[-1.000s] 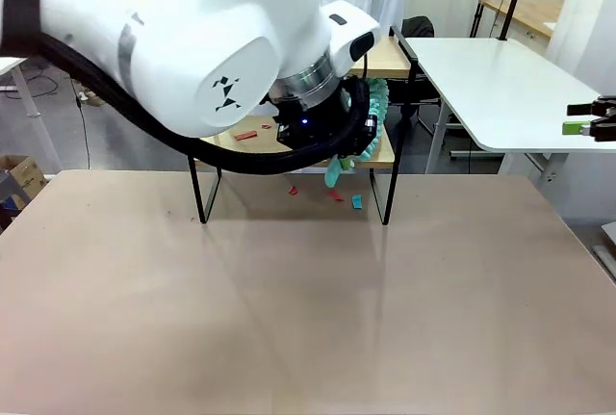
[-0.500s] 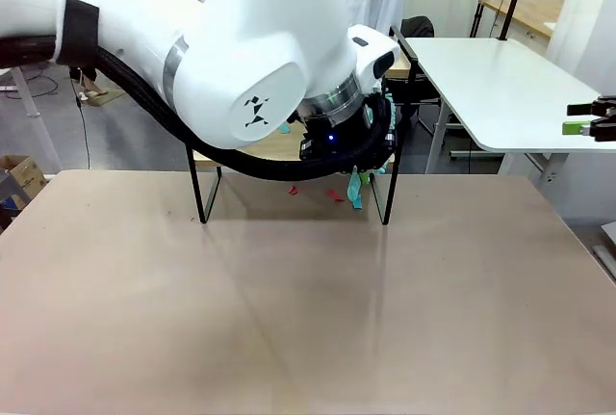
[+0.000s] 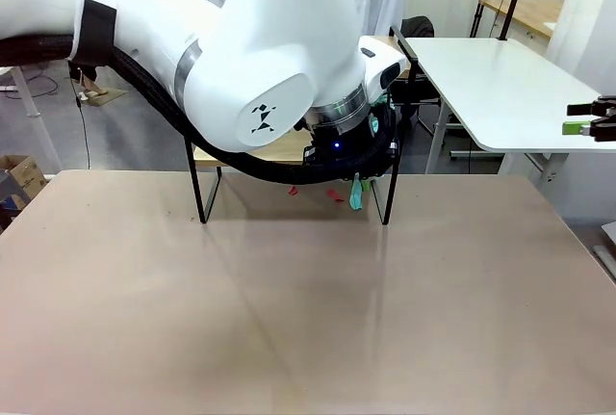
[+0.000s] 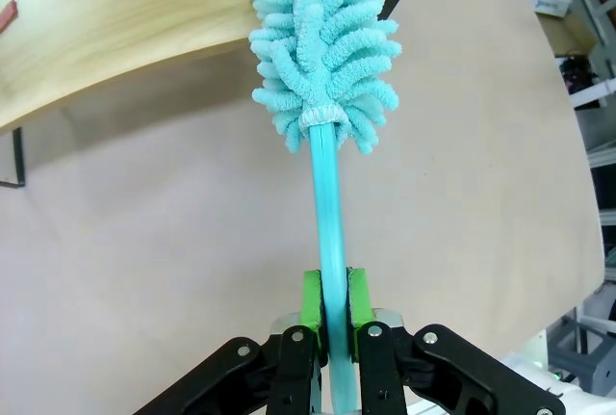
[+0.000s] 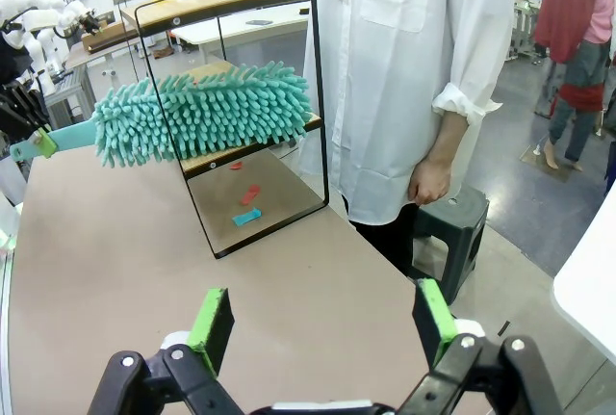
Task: Clean the shelf.
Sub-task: Clean the specific section of the Shelf indicated by the human with the Duster.
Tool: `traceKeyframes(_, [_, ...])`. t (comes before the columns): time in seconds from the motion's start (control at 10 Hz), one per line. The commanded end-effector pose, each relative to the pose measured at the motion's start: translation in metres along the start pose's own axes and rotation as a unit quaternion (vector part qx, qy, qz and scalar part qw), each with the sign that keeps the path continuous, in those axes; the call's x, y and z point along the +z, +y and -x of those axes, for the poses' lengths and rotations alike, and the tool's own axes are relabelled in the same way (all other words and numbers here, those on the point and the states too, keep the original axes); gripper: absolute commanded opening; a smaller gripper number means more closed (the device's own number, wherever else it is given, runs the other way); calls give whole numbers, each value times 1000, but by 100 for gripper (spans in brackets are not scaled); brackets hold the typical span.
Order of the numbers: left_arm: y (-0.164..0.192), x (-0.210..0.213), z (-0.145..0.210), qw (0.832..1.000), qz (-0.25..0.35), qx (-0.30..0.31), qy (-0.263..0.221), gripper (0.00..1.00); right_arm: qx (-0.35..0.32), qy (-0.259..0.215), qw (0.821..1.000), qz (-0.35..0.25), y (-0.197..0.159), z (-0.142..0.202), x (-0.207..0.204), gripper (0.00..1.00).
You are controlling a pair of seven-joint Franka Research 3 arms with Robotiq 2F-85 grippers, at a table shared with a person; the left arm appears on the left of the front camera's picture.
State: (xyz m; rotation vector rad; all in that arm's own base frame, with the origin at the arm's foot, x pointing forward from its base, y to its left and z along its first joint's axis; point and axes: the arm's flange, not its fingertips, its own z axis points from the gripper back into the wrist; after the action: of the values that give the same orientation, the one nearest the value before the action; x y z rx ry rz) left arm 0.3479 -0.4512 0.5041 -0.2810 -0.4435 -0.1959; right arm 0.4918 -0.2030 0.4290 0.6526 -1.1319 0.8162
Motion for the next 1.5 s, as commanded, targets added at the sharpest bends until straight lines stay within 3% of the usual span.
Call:
traceKeyframes(0.0, [0,0,0,1000,-1,1,0,13,2,0,1000,1,0,-2,0,100])
traceKeyframes(0.6, [26,-3,4,999,-43,31,13,13,2,0,1000,1,0,-2,0,100])
traceKeyframes(1.4, [113,17,17,990,-118,63,33,13,2,0,1000,1,0,-2,0,100])
